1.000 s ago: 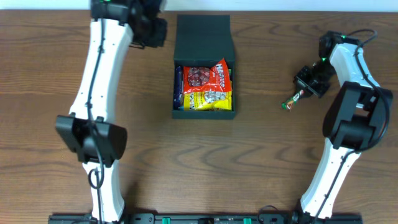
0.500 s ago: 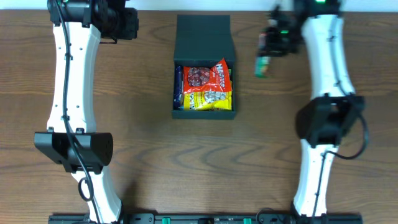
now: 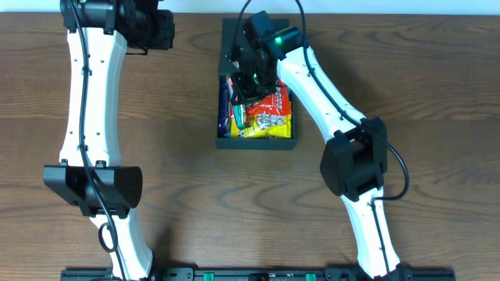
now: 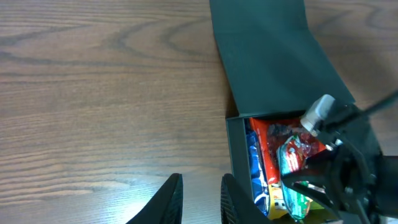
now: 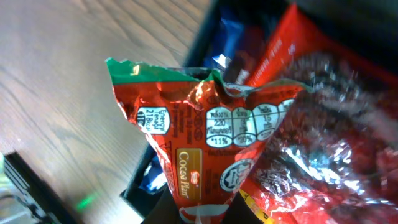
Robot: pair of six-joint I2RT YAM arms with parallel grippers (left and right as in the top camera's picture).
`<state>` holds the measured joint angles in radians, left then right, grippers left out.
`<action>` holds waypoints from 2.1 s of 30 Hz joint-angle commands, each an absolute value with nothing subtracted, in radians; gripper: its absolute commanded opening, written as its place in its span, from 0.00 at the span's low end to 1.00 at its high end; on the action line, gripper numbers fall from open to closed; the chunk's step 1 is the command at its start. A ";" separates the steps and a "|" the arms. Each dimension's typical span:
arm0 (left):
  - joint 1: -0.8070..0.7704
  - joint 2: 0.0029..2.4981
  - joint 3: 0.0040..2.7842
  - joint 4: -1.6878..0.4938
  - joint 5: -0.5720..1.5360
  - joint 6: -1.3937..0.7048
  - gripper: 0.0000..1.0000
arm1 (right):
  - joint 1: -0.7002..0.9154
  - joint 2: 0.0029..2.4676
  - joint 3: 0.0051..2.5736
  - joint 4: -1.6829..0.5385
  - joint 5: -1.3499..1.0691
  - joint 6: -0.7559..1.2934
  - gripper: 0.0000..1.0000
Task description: Pack container
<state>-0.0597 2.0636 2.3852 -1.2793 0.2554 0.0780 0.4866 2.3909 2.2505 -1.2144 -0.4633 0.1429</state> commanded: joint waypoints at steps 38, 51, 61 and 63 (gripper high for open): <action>-0.059 2.078 2.403 -1.267 0.393 0.047 0.06 | 0.056 2.317 2.291 -1.174 -0.368 0.162 0.01; -0.039 2.440 2.403 -0.884 0.589 -0.289 0.06 | 0.020 2.489 2.185 -0.842 -0.641 0.330 0.01; -0.039 2.632 2.403 -0.834 0.774 -0.425 0.06 | 0.020 2.572 2.185 -0.801 -0.776 0.366 0.01; -0.039 2.651 2.403 -0.838 0.777 -0.431 0.06 | 0.021 2.594 2.185 -0.796 -0.794 0.381 0.01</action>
